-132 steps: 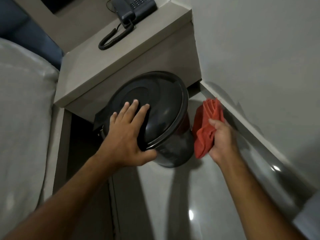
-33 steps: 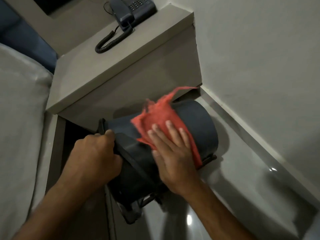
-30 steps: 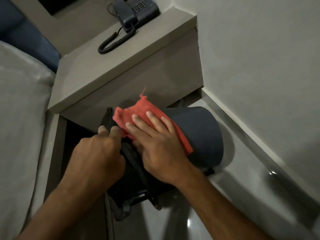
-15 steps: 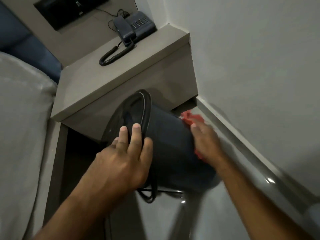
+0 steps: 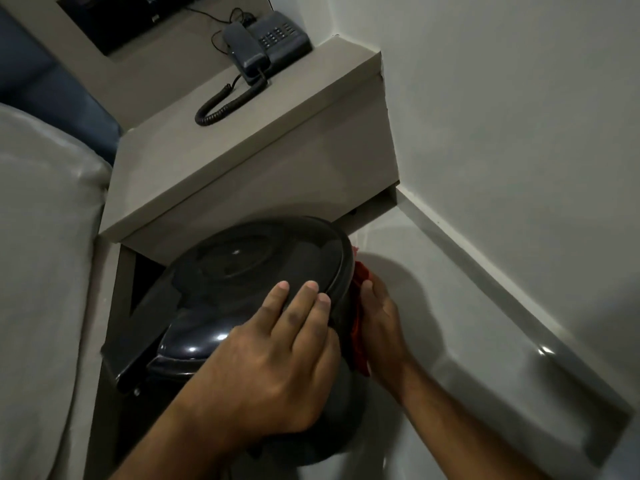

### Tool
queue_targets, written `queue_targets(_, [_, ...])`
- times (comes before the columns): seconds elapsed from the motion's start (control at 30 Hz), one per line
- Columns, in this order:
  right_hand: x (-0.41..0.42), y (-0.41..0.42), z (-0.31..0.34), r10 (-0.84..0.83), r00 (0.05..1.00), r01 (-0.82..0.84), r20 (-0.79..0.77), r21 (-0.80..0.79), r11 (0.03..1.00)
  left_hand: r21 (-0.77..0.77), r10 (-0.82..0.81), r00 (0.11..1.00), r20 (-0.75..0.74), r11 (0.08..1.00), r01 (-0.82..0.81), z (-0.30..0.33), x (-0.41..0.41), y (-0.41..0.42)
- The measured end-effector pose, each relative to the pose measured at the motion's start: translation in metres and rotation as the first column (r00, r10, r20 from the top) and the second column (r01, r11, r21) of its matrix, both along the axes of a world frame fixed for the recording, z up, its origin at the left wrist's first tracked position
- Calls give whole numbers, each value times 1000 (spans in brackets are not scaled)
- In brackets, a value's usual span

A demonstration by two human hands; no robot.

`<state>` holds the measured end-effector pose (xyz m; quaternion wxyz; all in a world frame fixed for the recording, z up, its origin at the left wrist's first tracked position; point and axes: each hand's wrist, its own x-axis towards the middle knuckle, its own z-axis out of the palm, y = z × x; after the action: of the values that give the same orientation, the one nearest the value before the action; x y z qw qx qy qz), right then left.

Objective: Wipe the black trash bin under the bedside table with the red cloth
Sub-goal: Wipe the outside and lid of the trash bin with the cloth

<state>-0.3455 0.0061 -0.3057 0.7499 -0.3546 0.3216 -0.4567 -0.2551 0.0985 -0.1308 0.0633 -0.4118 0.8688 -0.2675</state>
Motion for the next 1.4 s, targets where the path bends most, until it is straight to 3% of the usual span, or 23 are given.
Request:
queue_targets(0.1, [1, -11, 8, -70, 997, 72, -44, 27, 997, 12, -59, 997, -48, 998, 60, -2, 13, 4])
queue_targets(0.3, [-7, -32, 1, -133, 980, 120, -151, -92, 989, -14, -67, 989, -133, 998, 66, -13, 17, -2])
queue_targets(0.5, [-11, -15, -29, -180, 982, 184, -60, 73, 980, 33, -20, 964, -265, 999, 30, -22, 11, -7])
queue_targets(0.63, [-7, -24, 0, -181, 975, 168, -130, -103, 980, 25, 54, 947, -318, 999, -48, -23, 24, -13])
queue_targets(0.8, [6, -33, 16, -172, 974, 138, -144, -222, 965, 95, 6, 943, -333, 995, 27, -37, 25, -17])
queue_targets(0.9, [6, -18, -23, -48, 980, 35, -193, -68, 997, 106, 226, 828, -513, 974, -201, -41, 26, -20])
queue_targets(1.0, [3, -2, -45, 21, 961, -5, -274, 60, 998, 237, 568, 621, -540, 810, -536, -38, 35, -18])
queue_targets(1.1, [19, 0, -22, 0, 980, -2, -200, -9, 1000, 217, 686, 626, -370, 720, -659, -42, 43, -19])
queue_targets(1.23, [40, -15, 16, -84, 995, 72, -52, -199, 977, 236, 697, 627, -348, 712, -661, -41, 42, -20])
queue_targets(1.33, [50, -19, -7, -79, 996, 69, -42, -187, 980, 247, 683, 632, -366, 726, -642, -40, 42, -20])
queue_targets(1.4, [47, -15, -33, 45, 999, -45, 12, -14, 999, 248, 677, 633, -375, 732, -635, -42, 40, -19])
